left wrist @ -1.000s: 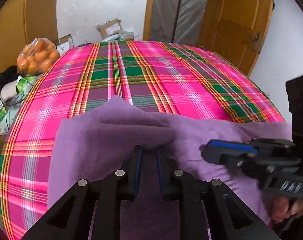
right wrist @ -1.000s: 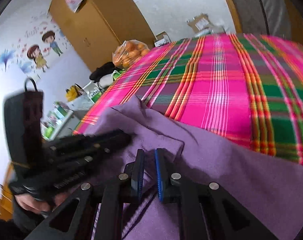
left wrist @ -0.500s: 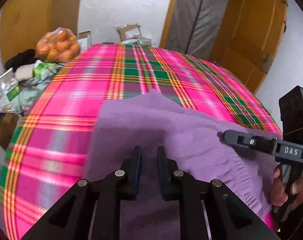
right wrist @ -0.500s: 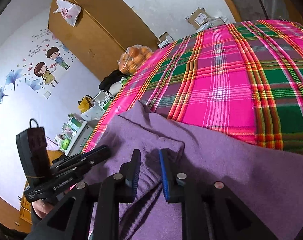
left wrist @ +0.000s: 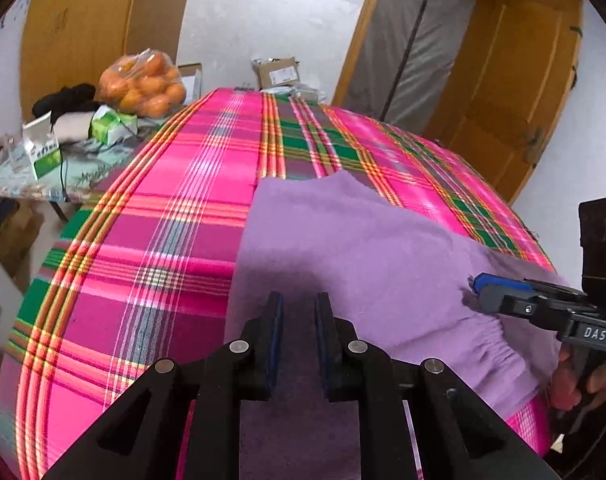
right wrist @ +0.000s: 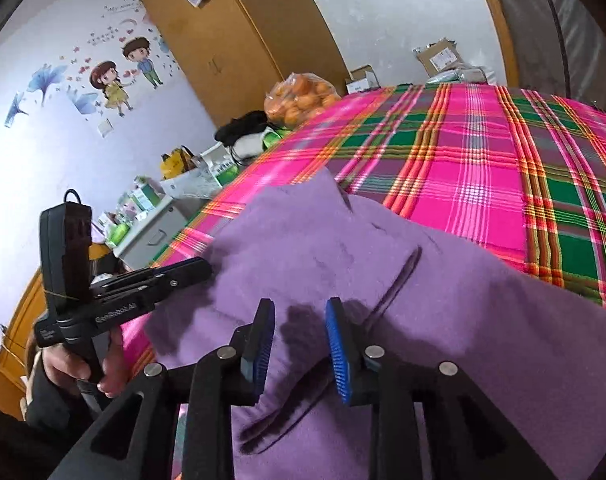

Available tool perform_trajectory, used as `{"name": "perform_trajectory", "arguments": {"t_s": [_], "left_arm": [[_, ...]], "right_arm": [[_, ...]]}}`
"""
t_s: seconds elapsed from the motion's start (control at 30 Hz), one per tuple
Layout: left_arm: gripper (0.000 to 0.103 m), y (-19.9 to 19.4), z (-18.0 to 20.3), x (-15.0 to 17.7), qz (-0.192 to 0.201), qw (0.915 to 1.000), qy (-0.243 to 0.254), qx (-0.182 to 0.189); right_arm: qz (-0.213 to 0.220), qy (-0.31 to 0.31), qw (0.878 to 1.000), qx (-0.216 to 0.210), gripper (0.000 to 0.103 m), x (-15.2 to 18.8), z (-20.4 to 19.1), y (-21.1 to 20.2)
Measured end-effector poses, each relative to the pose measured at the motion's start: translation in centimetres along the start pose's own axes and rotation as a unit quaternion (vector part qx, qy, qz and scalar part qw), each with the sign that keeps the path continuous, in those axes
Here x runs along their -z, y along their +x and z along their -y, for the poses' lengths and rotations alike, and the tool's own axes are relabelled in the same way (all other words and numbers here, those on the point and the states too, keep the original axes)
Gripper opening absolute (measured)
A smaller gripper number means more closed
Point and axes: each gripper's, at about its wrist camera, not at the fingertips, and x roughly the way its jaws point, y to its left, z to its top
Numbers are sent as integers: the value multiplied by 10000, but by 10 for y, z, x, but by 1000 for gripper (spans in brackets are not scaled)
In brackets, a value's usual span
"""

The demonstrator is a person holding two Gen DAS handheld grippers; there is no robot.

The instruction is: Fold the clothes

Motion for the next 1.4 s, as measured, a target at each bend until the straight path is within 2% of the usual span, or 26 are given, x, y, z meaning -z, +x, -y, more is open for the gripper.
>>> {"name": "perform_trajectory", "arguments": {"t_s": [0.2, 0.37, 0.47, 0.57, 0.7, 1.0, 1.2, 1.33, 1.4], "left_arm": [[16, 7, 0, -15, -58, 9999, 72, -95], [16, 25, -1, -46, -65, 9997, 136, -194], [16, 42, -5, -63, -144, 9993, 98, -320], [16, 52, -6, -67, -188, 9992, 99, -335], [16, 65, -8, -71, -246, 9990, 101, -355], [18, 82, -6, -76, -328, 9983, 159, -465], [18, 83, 2, -75, -343, 9968, 310, -655], [19, 76, 8, -71, -379, 9952, 482, -761], [21, 72, 11, -68, -397, 9943, 570, -812]], "right_arm": [[-122, 51, 9999, 100, 29, 2, 4, 2], [110, 128, 9997, 188, 29, -18, 9, 0], [164, 358, 9986, 346, 29, -28, 20, 4], [184, 711, 9966, 367, 29, -30, 39, 11], [206, 920, 9953, 222, 26, -28, 55, 17], [223, 1072, 9940, -2, 27, -28, 62, 21], [210, 998, 9947, 88, 27, -30, 57, 22], [173, 601, 9973, 389, 29, -29, 38, 17], [167, 389, 9987, 284, 30, -26, 24, 10]]}}
